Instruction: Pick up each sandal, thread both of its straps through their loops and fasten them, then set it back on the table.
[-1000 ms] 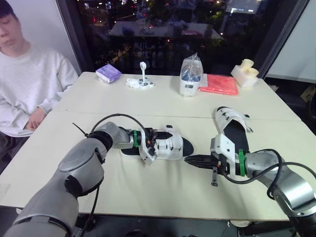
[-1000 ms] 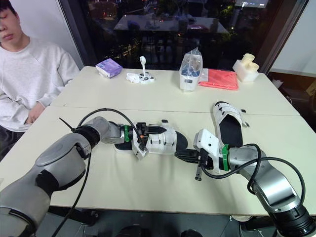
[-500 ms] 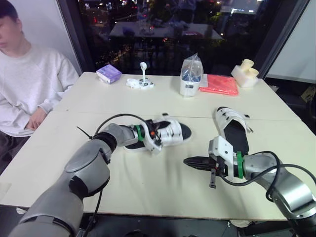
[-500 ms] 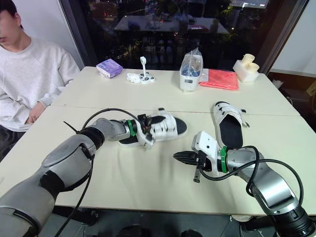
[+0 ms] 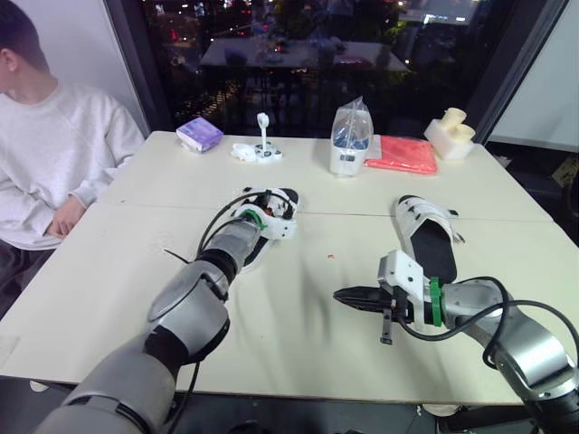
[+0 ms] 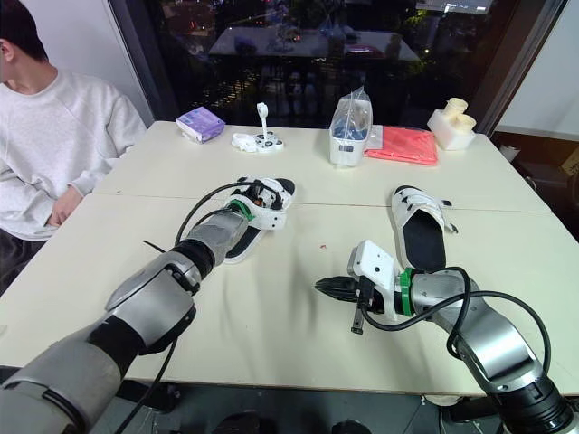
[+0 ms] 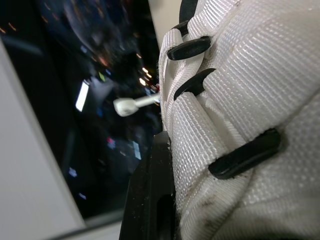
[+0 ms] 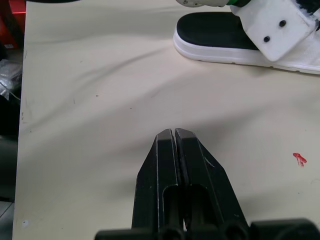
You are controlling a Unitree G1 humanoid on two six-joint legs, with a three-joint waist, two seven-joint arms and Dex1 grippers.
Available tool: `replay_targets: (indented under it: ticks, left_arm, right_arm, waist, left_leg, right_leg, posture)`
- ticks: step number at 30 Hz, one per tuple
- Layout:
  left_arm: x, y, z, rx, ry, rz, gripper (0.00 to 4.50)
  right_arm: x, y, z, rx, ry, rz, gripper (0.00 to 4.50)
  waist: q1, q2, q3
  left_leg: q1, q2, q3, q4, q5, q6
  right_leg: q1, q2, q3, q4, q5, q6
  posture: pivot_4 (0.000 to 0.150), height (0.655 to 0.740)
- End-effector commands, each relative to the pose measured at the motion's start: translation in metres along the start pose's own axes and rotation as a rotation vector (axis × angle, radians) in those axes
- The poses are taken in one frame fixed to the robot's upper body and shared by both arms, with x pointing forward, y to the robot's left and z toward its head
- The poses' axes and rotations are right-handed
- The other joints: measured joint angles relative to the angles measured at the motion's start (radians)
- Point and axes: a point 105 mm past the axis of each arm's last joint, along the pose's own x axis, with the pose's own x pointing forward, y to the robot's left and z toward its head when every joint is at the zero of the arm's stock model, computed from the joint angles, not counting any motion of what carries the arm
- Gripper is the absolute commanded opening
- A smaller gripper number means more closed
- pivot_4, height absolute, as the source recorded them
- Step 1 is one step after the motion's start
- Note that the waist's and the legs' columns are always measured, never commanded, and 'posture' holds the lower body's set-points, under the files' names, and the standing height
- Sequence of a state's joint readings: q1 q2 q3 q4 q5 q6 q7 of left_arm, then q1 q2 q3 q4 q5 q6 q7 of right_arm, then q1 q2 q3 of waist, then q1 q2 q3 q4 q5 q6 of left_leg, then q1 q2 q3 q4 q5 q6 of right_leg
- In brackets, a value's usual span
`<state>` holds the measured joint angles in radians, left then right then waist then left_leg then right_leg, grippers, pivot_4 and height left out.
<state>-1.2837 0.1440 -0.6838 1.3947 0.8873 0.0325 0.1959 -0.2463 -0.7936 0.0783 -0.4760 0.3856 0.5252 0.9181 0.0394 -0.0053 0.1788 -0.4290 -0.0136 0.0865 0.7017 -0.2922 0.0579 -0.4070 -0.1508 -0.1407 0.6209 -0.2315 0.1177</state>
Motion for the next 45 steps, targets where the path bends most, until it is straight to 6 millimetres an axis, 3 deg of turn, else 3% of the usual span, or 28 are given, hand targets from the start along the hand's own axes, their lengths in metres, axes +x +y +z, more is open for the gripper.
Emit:
replay_targets:
  ticks: [1, 8, 11, 17, 21, 34, 39, 45]
  left_arm:
    - [0.004, 0.022, 0.002, -0.084, 0.032, 0.061, 0.06]
    - [0.004, 0.022, 0.005, -0.116, 0.034, 0.061, 0.06]
    - [0.003, 0.015, 0.002, -0.111, 0.045, 0.03, 1.28]
    - [0.002, 0.0, 0.007, -0.169, 0.038, -0.061, 4.43]
    - [0.001, -0.004, 0.012, -0.153, 0.005, -0.099, 4.48]
    - [-0.006, -0.002, 0.008, -0.414, -0.095, -0.244, 4.48]
    - [-0.026, 0.005, 0.012, -0.561, -0.179, -0.363, 4.48]
    - [-0.054, 0.033, 0.012, -0.791, -0.289, -0.448, 4.48]
  right_arm:
    - [0.0, 0.0, 0.009, -0.039, -0.022, -0.001, 0.0]
    - [0.001, 0.002, 0.007, -0.039, -0.018, -0.006, 0.0]
    - [0.002, 0.002, 0.006, -0.037, -0.02, -0.009, 0.0]
    - [0.004, 0.003, 0.006, -0.039, -0.021, -0.013, 0.0]
    - [0.003, 0.003, 0.006, -0.042, -0.018, -0.017, 0.0]
    - [0.002, 0.004, 0.006, -0.039, -0.021, -0.02, 0.0]
    - [0.003, 0.001, 0.006, -0.045, -0.018, -0.015, 0.0]
    - [0.001, -0.002, 0.006, -0.05, -0.017, -0.011, 0.0]
  waist:
    - [0.0, 0.0, 0.0]
    - [0.0, 0.0, 0.0]
    - [0.0, 0.0, 0.0]
    - [0.0, 0.0, 0.0]
    - [0.0, 0.0, 0.0]
    - [-0.001, 0.001, -0.001]
    - [-0.002, 0.001, -0.001]
    - [-0.001, 0.001, -0.001]
  left_leg:
    - [0.0, 0.0, 0.0, 0.0, 0.0, 0.0]
    - [0.0, 0.0, 0.0, 0.0, 0.0, 0.0]
    - [0.0, 0.0, 0.0, 0.0, 0.0, 0.0]
    - [0.0, 0.0, 0.0, 0.0, 0.0, 0.0]
    - [0.002, -0.001, 0.0, 0.0, 0.0, 0.0]
    - [0.002, 0.0, 0.0, 0.0, 0.0, -0.001]
    - [0.002, 0.0, 0.0, 0.0, 0.001, -0.001]
    - [0.002, 0.0, 0.0, 0.001, 0.001, -0.001]
  right_leg:
    - [0.0, 0.0, 0.0, 0.0, 0.0, 0.0]
    - [0.0, 0.0, 0.0, -0.001, 0.0, 0.0]
    - [0.0, 0.0, 0.0, -0.001, 0.0, 0.0]
    - [0.0, 0.0, 0.0, -0.001, 0.0, 0.0]
    - [0.002, 0.0, 0.0, -0.002, 0.0, 0.0]
    - [0.001, 0.0, 0.001, -0.001, 0.0, 0.0]
    - [0.002, 0.0, 0.001, -0.001, 0.0, 0.0]
    - [0.002, 0.0, 0.001, -0.001, 0.0, 0.0]
  posture:
    - [0.15, 0.74]
    - [0.15, 0.74]
    - [0.15, 0.74]
    - [0.15, 0.74]
    - [0.15, 0.74]
    - [0.15, 0.74]
    - [0.15, 0.74]
    - [0.15, 0.74]
